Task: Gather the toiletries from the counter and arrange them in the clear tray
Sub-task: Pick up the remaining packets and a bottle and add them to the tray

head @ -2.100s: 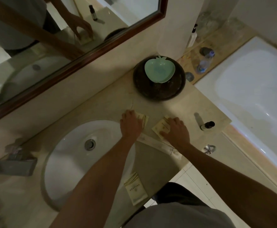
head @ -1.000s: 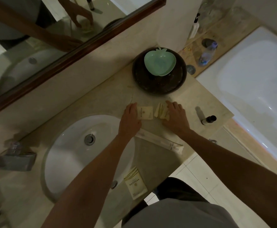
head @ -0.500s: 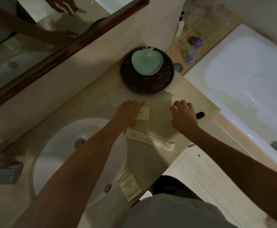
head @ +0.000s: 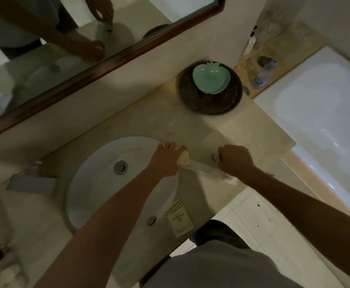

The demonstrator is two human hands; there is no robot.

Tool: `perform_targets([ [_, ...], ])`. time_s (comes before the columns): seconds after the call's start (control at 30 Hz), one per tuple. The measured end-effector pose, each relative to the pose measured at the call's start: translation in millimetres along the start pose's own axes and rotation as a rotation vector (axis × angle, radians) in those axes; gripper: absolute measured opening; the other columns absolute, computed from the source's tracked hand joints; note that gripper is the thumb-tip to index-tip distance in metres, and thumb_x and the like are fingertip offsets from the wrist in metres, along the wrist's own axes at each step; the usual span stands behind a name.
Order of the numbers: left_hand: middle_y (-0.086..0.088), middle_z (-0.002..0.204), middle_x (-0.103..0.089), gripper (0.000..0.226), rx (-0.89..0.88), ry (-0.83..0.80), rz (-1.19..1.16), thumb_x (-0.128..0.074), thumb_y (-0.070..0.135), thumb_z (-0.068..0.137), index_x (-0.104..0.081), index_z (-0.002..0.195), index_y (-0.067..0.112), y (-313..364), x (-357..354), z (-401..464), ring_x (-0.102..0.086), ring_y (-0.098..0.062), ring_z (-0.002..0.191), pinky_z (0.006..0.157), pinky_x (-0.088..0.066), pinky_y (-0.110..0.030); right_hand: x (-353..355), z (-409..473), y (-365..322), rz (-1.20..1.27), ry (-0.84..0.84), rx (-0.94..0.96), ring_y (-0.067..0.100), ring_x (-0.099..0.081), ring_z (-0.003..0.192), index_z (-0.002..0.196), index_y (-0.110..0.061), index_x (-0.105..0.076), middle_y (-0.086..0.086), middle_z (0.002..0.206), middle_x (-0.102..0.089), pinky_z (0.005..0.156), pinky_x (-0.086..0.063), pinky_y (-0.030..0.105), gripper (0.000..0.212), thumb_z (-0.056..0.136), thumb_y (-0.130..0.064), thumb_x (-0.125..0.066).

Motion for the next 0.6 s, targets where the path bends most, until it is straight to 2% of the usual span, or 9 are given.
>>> perform_targets([
  [0.17, -0.011, 0.12, -0.043, 0.074, 0.147, -0.019, -0.154, -0.063, 0.033, 0.072, -0.027, 0.136, 0.027, -54.5, -22.4, -129.7, -0.05, -0.032, 0.101, 0.081, -0.043, -0.044, 1.7, -16.2, -149.6, 0.13, 0.02, 0.225, 0.026, -0.064, 0.075, 0.088, -0.019, -0.063, 0.001, 0.084, -0.063, 0.063, -0.048, 0.032, 0.021, 0.081, -0.039, -0.059],
  [0.3, -0.012, 0.134, -0.038, 0.082, 0.323, -0.061, -0.216, -0.066, 0.042, 0.071, -0.026, 0.14, 0.028, -104.8, -59.5, -248.1, -0.048, -0.031, 0.11, 0.086, -0.041, -0.041, -5.6, -36.5, -273.4, 0.113, 0.014, 0.387, 0.017, -0.058, 0.066, 0.088, -0.022, -0.066, -0.003, 0.077, -0.06, 0.057, -0.048, 0.028, 0.024, 0.077, -0.043, -0.062],
  [0.4, -0.011, 0.139, -0.035, 0.083, 0.444, -0.074, -0.275, -0.066, 0.044, 0.075, -0.026, 0.145, 0.026, -141.0, -83.6, -338.3, -0.047, -0.031, 0.114, 0.087, -0.04, -0.04, -14.0, -56.5, -357.7, 0.151, 0.027, 0.482, 0.017, -0.055, 0.063, 0.087, -0.021, -0.065, -0.003, 0.076, -0.06, 0.058, -0.05, 0.032, 0.024, 0.076, -0.042, -0.063],
  [0.5, -0.013, 0.143, -0.037, 0.082, 0.578, -0.05, -0.335, -0.068, 0.045, 0.075, -0.03, 0.145, 0.024, -177.6, -106.2, -432.1, -0.048, -0.032, 0.12, 0.092, -0.04, -0.04, -21.7, -83.7, -443.4, 0.215, 0.064, 0.621, 0.018, -0.055, 0.064, 0.088, -0.021, -0.067, -0.003, 0.079, -0.059, 0.06, -0.053, 0.037, 0.027, 0.077, -0.045, -0.062],
  [0.6, -0.009, 0.133, -0.046, 0.08, 0.682, 0.019, -0.406, -0.07, 0.044, 0.071, -0.036, 0.141, 0.025, -204.5, -126.2, -516.7, -0.053, -0.03, 0.114, 0.091, -0.041, -0.039, -29.2, -110.6, -518.8, 0.269, 0.076, 0.721, 0.018, -0.053, 0.071, 0.088, -0.021, -0.065, -0.002, 0.083, -0.054, 0.062, -0.051, 0.038, 0.026, 0.078, -0.045, -0.058],
])
Point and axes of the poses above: each hand's wrist, its own z-axis towards the middle knuckle, its own x-axis out of the back of the hand, y = z × x, the point moved 5 cm from there along z, towards the middle knuckle
